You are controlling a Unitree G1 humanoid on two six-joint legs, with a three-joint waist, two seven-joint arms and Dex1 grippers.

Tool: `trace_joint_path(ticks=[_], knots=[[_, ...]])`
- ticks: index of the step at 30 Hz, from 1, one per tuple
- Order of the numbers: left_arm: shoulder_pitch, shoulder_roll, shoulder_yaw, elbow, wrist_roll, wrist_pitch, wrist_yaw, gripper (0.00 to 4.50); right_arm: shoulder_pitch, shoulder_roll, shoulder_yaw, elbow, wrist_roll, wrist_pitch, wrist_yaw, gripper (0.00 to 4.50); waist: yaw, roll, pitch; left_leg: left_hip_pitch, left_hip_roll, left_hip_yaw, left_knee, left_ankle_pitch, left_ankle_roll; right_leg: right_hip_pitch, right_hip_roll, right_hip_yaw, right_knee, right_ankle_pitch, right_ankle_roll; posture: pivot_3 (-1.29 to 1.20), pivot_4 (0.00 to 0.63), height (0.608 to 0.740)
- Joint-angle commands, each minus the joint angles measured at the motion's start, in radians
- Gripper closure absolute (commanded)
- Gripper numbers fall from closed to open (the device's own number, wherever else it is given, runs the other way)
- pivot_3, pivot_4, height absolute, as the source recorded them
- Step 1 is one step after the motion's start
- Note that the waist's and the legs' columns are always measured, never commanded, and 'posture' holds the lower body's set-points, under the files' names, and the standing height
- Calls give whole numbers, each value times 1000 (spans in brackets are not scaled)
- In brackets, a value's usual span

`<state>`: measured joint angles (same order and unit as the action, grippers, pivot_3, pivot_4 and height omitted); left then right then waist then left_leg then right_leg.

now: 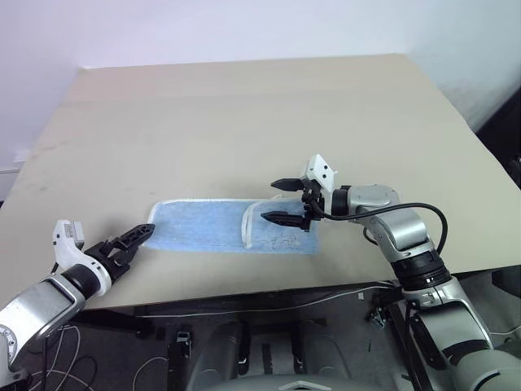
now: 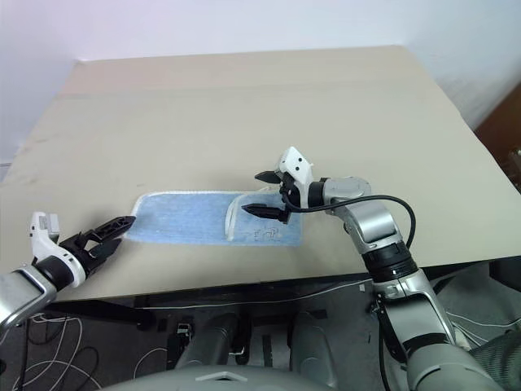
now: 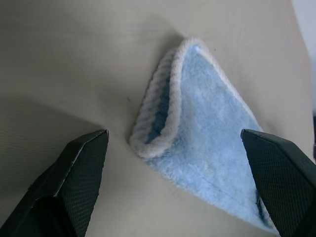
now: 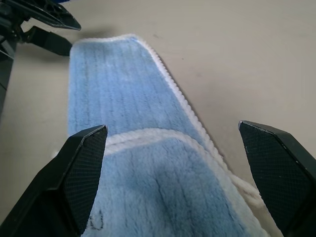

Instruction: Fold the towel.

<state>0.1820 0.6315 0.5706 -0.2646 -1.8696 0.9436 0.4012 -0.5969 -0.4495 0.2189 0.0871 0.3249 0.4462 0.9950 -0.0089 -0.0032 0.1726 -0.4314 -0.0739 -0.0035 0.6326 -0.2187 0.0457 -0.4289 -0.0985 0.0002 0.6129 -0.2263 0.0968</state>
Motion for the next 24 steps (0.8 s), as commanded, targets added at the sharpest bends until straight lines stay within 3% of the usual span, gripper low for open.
trace_joint_path(ticks=[1,5,14,15,24], knots=[[-1,0,-43,46,-6,-25,0,179,-3,-1,-28,-35,-6,-17,-14,7,3,1,0,2,0,0,-1,0,0,1,0,0,0,0,0,0,150,740],[-3,-2,-60,64,-26,-36,-26,1159,-2,-6,-32,-34,-6,-15,-21,0,2,1,-1,5,0,0,-4,0,-1,4,0,0,0,0,-1,0,150,740],[9,13,-57,131,12,-17,-149,4291,-3,-10,-32,-30,-10,-21,-27,0,-3,0,0,5,0,0,-4,1,-1,3,0,0,-1,0,-1,0,150,740],[10,15,-51,139,10,-16,-163,4473,-3,-9,-31,-29,-11,-22,-27,0,-4,0,0,4,0,0,-4,1,-1,2,0,0,-1,-1,-1,0,150,740],[-20,97,-2,159,-17,3,-264,4473,2,-16,-31,-39,-6,-19,-19,0,-4,0,0,4,1,0,-6,1,-1,1,0,0,-1,-1,-2,0,150,740]])
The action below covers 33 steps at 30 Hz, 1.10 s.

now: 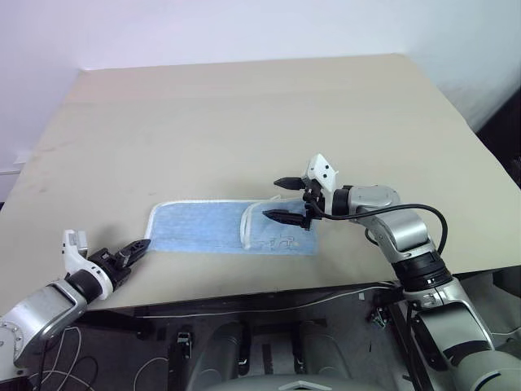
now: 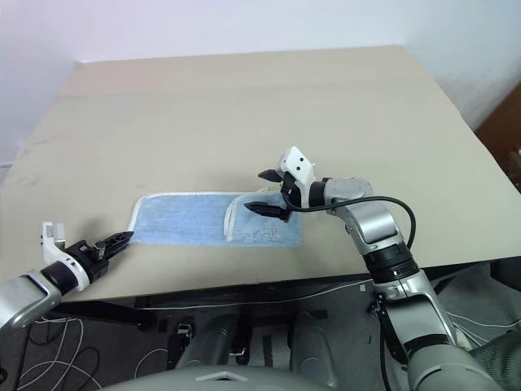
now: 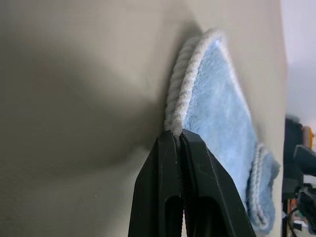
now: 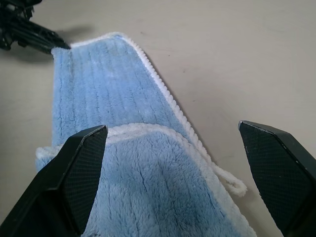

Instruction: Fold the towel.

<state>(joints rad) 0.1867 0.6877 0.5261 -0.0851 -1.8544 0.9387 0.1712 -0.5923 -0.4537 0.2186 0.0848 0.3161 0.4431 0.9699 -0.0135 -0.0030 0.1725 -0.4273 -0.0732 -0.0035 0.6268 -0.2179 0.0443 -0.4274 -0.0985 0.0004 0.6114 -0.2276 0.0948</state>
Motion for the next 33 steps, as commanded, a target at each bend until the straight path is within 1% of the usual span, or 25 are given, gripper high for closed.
trace_joint_path(ticks=[1,3,5,9,11,14,16,19,24,30,31,33], knots=[[-38,57,47,-30,-55,6,-24,4473,-2,-16,-34,-39,5,-14,8,0,1,0,0,0,0,0,0,0,0,0,0,0,0,0,0,0,150,740],[-83,90,59,-50,-98,-1,1,4473,-2,-25,-43,-46,13,-8,12,0,2,-1,0,0,0,0,0,0,0,0,0,0,0,0,0,0,150,740],[-139,98,67,-60,-115,-1,18,4473,-2,-31,-52,-47,17,-6,14,0,2,-1,0,0,0,0,0,0,0,0,0,0,0,0,0,0,150,740],[-281,29,65,-63,-118,23,48,4473,-1,-46,-77,-49,30,7,18,0,2,0,0,0,0,0,0,0,0,0,0,0,-1,0,0,0,150,740],[-334,9,40,-62,-118,40,79,4473,0,-53,-95,-53,38,15,16,0,1,-1,1,0,0,0,0,0,0,0,1,0,-1,0,0,0,150,740],[-449,-16,-30,-66,-118,84,91,4473,12,-72,-121,-60,42,24,13,0,3,-2,1,-1,0,0,0,1,-2,1,1,0,1,0,1,0,150,740],[-521,-19,-70,-56,-118,129,68,4473,19,-83,-137,-67,51,34,12,0,10,-4,2,-1,0,0,0,2,-2,1,1,0,1,0,1,0,150,740],[-616,-14,-126,-17,-118,204,12,4473,34,-98,-162,-75,49,36,2,0,6,-4,2,-1,0,-1,1,2,-3,2,1,-1,1,0,1,0,150,740],[-772,7,-278,93,-118,336,-87,4473,75,-123,-207,-107,42,42,-45,0,6,-5,3,-1,0,-1,1,2,-3,3,2,-1,2,2,4,0,150,740],[-927,14,-440,234,-118,412,-156,4473,129,-148,-252,-164,54,73,-89,0,4,-5,3,-1,0,-1,1,3,-4,2,2,-1,3,2,4,0,150,740],[-945,10,-460,250,-114,419,-164,4473,135,-153,-256,-170,53,76,-95,0,5,-5,3,-1,0,-1,1,3,-4,2,2,-1,3,2,4,0,150,740],[-991,-20,-513,281,-44,454,-204,4473,152,-162,-272,-184,55,81,-109,0,5,-5,3,-1,0,-1,1,3,-4,2,1,-1,3,2,4,0,150,740]])
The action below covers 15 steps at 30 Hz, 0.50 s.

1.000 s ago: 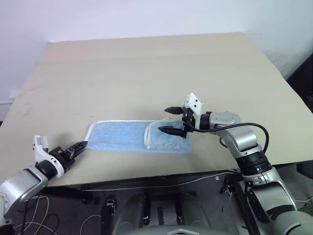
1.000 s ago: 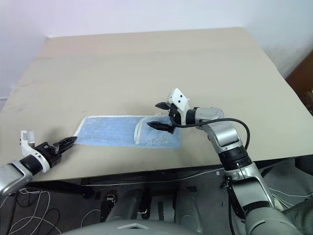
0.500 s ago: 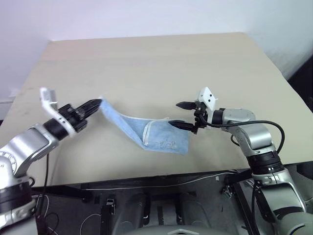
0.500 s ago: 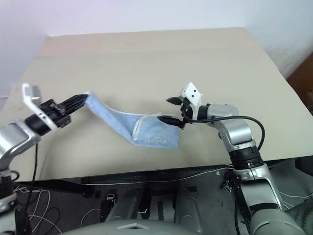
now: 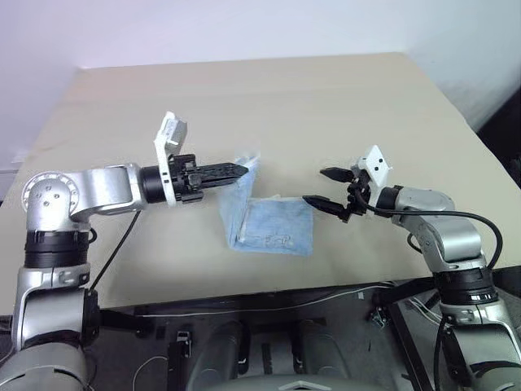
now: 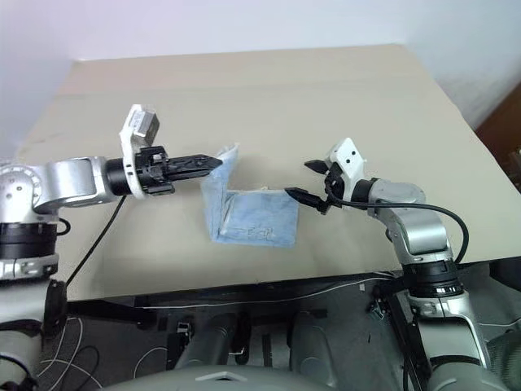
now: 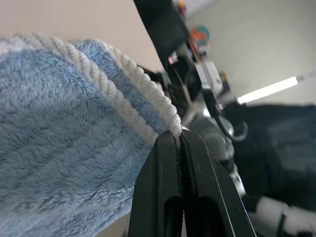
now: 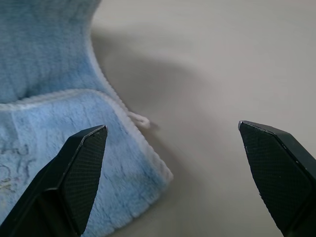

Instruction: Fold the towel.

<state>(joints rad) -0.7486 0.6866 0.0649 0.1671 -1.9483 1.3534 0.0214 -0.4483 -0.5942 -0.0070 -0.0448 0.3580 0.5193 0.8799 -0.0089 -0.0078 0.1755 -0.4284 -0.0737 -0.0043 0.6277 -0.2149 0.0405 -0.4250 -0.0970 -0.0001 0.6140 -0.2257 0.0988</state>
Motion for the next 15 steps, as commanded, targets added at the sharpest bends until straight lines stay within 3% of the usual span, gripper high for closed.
trace_joint_path(ticks=[1,5,9,15], knots=[[-76,-33,-73,43,84,56,-79,4473,15,-25,-53,-61,15,9,-27,0,2,0,0,0,0,0,0,0,0,0,0,0,0,0,0,0,150,740],[-135,-89,-118,76,211,105,-201,4473,41,-34,-69,-85,10,21,-60,0,4,0,0,-1,0,0,0,0,0,0,0,0,0,0,-1,0,150,740],[-207,-147,-180,110,427,105,-359,4473,63,-39,-84,-101,4,28,-90,0,3,-1,0,-2,0,0,1,0,0,-1,0,0,0,-1,-2,0,150,740],[-247,-169,-311,70,683,84,-646,4473,87,-52,-89,-114,-6,38,-117,0,0,0,1,-3,0,0,0,0,0,-2,0,0,-1,-2,-3,0,150,740]])
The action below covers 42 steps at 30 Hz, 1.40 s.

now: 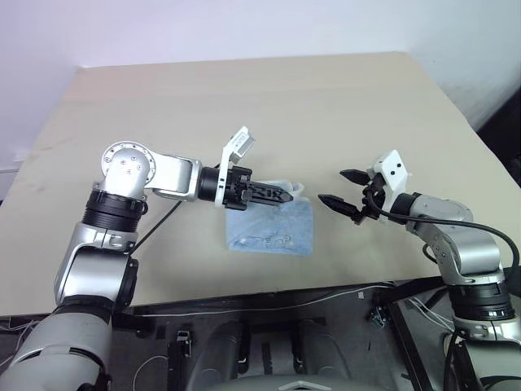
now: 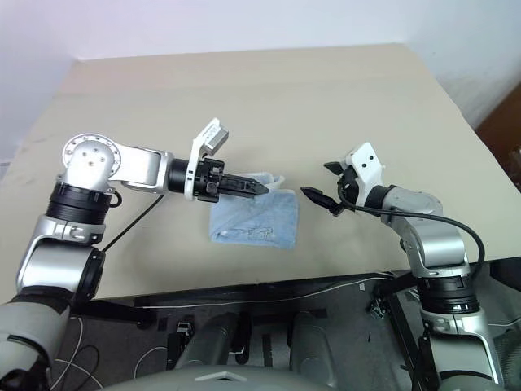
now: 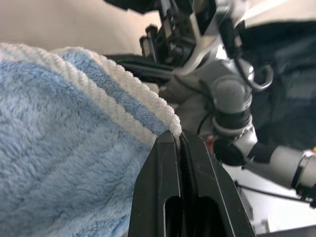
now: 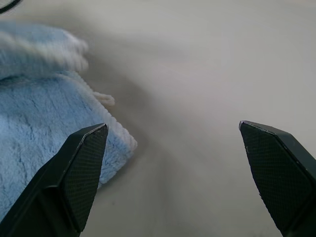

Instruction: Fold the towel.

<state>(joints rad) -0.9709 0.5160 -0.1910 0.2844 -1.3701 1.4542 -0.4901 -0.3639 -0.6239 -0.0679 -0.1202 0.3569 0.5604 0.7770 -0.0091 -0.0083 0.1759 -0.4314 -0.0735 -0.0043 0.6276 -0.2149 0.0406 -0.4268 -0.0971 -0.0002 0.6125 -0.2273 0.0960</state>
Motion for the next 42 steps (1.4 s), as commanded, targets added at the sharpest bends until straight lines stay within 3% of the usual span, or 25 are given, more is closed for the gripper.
trace_joint_path(ticks=[1,10,18,21,27,31,34,37,40,42], knots=[[-18,18,-116,-86,175,-59,-202,4473,5,-23,-24,-35,-13,-8,-23,0,0,0,0,0,0,0,0,0,0,0,0,0,0,0,0,0,150,740],[2,-74,-232,-85,462,-207,-387,4473,10,-15,-12,-25,-34,-19,-57,0,2,0,0,-6,0,-1,1,0,0,-5,-1,0,0,0,0,0,150,740],[55,-126,-205,-140,542,-230,-431,4473,-2,-13,0,-7,-46,-28,-57,0,2,0,0,-12,0,-1,3,1,3,-10,0,0,1,2,4,0,150,740],[70,-140,-186,-147,563,-256,-449,3812,-9,-14,3,1,-48,-31,-57,0,3,0,0,-11,0,-1,4,1,3,-10,0,0,2,2,4,0,150,740],[80,-150,-131,-197,560,-244,-451,1787,-29,-13,-4,12,-37,-33,-52,0,3,0,0,-11,0,-1,4,2,3,-10,0,-1,2,2,4,0,150,740],[71,-166,13,-252,507,-288,-444,391,-58,1,-26,24,-9,-27,-52,0,2,0,0,-11,0,-1,5,2,3,-10,0,-1,2,2,4,0,150,740],[63,-163,96,-281,496,-348,-463,391,-83,17,-59,15,54,33,-52,0,1,0,0,-11,0,-1,5,2,3,-9,0,-1,3,2,4,0,150,740],[84,-110,107,-274,645,-543,-440,362,-97,43,-80,-59,162,108,-32,630,1,0,0,-11,0,-1,5,2,3,-9,0,-1,3,3,4,0,150,740],[157,-28,104,-291,688,-625,-514,979,-91,77,-70,-142,249,175,-33,1647,-4,1,0,-10,0,-1,4,2,3,-9,0,-1,3,3,4,0,150,740],[205,12,102,-330,670,-621,-565,1635,-89,95,-59,-168,275,205,-48,2344,-4,1,0,-10,0,-1,4,2,3,-9,0,-1,3,3,4,0,150,740]])
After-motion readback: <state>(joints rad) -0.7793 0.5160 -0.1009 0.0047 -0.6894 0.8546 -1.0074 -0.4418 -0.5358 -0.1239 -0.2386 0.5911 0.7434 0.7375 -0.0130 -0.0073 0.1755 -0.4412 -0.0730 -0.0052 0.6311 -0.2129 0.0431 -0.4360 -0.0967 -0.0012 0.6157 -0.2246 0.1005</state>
